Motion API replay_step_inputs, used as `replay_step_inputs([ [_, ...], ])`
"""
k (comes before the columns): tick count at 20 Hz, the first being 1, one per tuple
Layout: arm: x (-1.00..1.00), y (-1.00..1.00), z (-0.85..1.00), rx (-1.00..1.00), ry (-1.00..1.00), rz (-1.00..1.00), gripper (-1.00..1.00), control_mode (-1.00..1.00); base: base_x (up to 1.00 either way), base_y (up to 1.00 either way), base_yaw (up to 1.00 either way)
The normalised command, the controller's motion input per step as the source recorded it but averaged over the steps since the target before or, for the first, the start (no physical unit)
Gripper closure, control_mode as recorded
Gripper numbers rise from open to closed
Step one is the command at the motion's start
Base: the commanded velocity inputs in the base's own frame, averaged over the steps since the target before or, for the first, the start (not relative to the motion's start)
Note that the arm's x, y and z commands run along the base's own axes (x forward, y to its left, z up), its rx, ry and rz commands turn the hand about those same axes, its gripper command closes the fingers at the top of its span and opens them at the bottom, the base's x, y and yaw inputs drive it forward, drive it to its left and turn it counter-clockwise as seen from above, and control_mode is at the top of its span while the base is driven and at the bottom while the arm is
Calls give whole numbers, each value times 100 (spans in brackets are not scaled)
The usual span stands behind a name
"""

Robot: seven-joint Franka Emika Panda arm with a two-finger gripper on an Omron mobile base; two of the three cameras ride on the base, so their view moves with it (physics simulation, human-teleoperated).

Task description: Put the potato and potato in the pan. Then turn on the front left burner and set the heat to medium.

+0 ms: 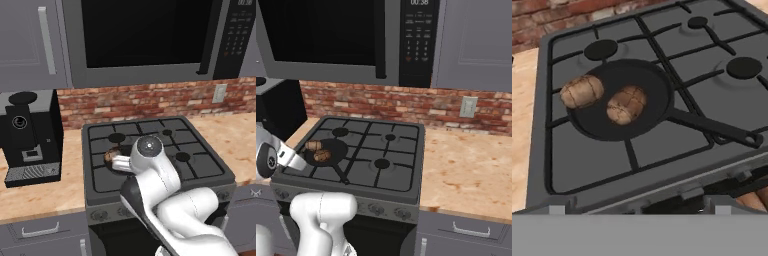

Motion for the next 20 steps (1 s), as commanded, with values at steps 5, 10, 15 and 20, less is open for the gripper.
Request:
replay_step_inputs([
  [5,-43,29,0,0,-8,-5,-100,-100,0,0,0],
  [10,-39,22,-11,0,-10,0,-100,-100,0,0,0],
  [15,-25,19,-12,0,-9,6,-100,-100,0,0,0],
  [20,-17,6,0,0,-16,9,-100,-100,0,0,0],
])
